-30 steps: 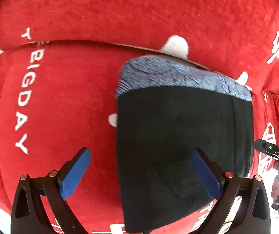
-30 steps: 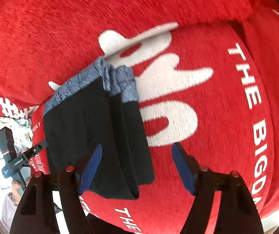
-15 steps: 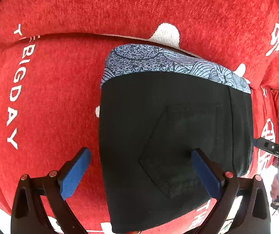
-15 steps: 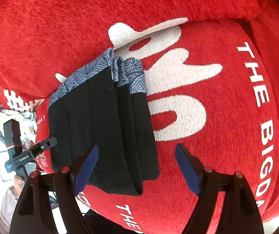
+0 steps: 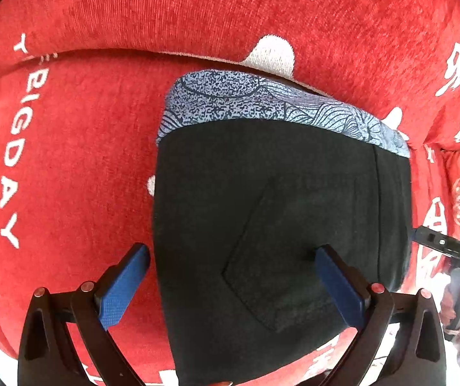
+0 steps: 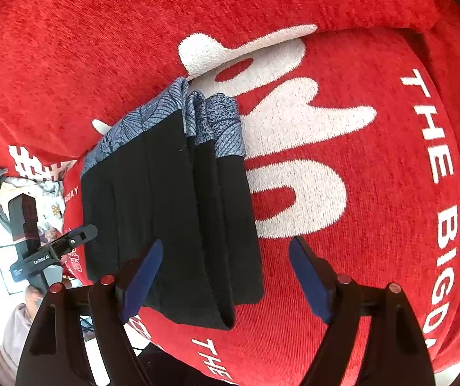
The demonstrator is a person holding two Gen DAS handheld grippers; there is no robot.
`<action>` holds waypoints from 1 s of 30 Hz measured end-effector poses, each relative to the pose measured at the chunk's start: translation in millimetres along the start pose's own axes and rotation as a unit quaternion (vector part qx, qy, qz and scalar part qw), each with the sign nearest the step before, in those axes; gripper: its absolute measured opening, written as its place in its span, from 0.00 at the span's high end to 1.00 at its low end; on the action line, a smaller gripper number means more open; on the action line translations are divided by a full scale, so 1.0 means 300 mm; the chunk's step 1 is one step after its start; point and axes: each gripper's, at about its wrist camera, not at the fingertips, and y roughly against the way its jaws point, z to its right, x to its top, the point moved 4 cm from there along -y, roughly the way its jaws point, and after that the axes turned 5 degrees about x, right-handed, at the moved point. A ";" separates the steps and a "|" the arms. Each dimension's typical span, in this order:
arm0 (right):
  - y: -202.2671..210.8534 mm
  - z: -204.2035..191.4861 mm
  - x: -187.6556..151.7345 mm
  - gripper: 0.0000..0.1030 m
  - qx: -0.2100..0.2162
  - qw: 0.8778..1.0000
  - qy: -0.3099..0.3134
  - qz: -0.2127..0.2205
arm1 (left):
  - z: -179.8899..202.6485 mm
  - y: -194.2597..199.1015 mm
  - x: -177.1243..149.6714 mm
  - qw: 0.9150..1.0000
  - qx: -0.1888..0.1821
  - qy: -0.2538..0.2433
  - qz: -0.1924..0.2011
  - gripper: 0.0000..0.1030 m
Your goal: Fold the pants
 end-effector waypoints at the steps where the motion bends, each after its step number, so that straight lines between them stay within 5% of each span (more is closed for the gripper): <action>1: 0.001 0.006 0.002 0.19 0.001 1.000 0.002 -0.001 | -0.008 -0.007 0.001 1.000 -0.013 0.001 -0.005 0.00; 6: -0.009 0.028 0.014 0.19 0.021 1.000 0.008 -0.014 | -0.022 -0.032 0.012 0.998 -0.056 -0.007 -0.019 0.00; 15: -0.076 0.062 0.082 0.19 0.093 0.995 0.024 -0.040 | 0.019 -0.116 0.066 0.997 -0.079 -0.018 -0.017 0.00; 19: -0.106 0.063 0.115 0.18 0.145 0.988 0.022 -0.041 | 0.021 -0.106 0.065 0.997 -0.074 -0.010 -0.012 0.00; 22: -0.118 0.068 0.126 0.25 0.145 0.989 0.004 -0.038 | 0.025 -0.097 0.062 0.999 -0.050 -0.001 -0.008 0.00; 30: -0.082 0.033 0.120 0.58 0.145 0.989 0.002 -0.036 | 0.090 0.003 0.008 0.997 -0.064 0.013 0.050 0.42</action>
